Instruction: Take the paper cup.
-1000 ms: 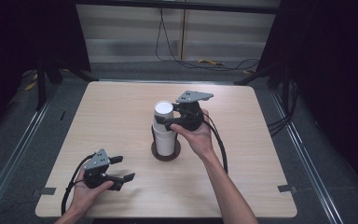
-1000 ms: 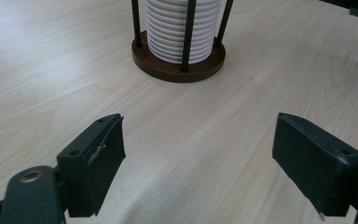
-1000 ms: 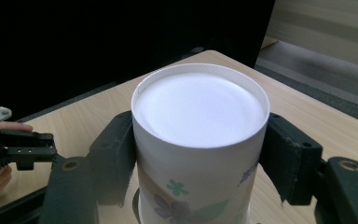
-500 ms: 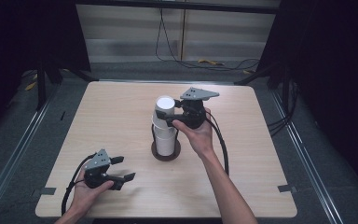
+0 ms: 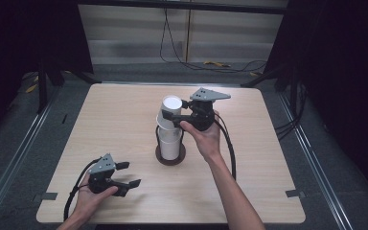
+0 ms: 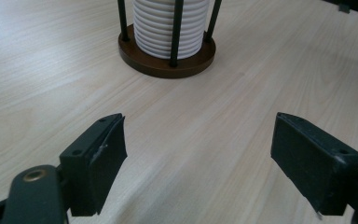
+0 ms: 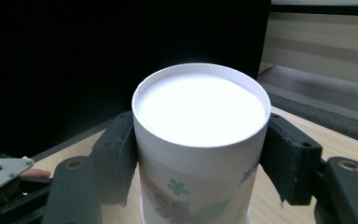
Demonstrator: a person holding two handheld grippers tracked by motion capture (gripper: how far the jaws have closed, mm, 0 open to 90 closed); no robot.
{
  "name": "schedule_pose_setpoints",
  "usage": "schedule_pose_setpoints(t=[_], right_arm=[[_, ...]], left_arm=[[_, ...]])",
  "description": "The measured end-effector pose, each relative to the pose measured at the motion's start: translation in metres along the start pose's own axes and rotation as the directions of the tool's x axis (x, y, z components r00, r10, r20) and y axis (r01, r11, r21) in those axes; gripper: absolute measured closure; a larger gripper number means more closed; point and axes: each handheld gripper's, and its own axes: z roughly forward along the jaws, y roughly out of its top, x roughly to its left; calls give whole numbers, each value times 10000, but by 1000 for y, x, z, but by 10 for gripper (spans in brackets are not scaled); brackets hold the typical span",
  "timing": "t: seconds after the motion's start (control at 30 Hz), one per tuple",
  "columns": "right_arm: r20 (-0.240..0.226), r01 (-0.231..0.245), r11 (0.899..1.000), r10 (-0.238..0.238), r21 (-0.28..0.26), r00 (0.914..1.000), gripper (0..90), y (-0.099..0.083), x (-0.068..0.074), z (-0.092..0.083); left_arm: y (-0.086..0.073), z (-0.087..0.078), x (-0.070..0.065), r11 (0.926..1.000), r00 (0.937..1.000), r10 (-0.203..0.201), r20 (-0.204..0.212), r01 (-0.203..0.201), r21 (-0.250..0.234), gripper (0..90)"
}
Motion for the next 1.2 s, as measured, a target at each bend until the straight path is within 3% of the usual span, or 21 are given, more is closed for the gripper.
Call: schedule_pose_setpoints(t=[0.3,0.63,1.2], right_arm=[[-100,-29,9998,27,-195,9999,336,1,-1,-4],[-67,-240,9982,237,-556,9997,336,4,-3,-12],[269,-390,9957,414,-838,9988,337,6,-5,-36]], left_arm=[[1,2,0,9999,9999,90,-71,-89,104,167],[2,2,2,9999,9999,-108,-103,109,43,167],[6,0,2,9993,9997,-218,-69,216,-321,164]])
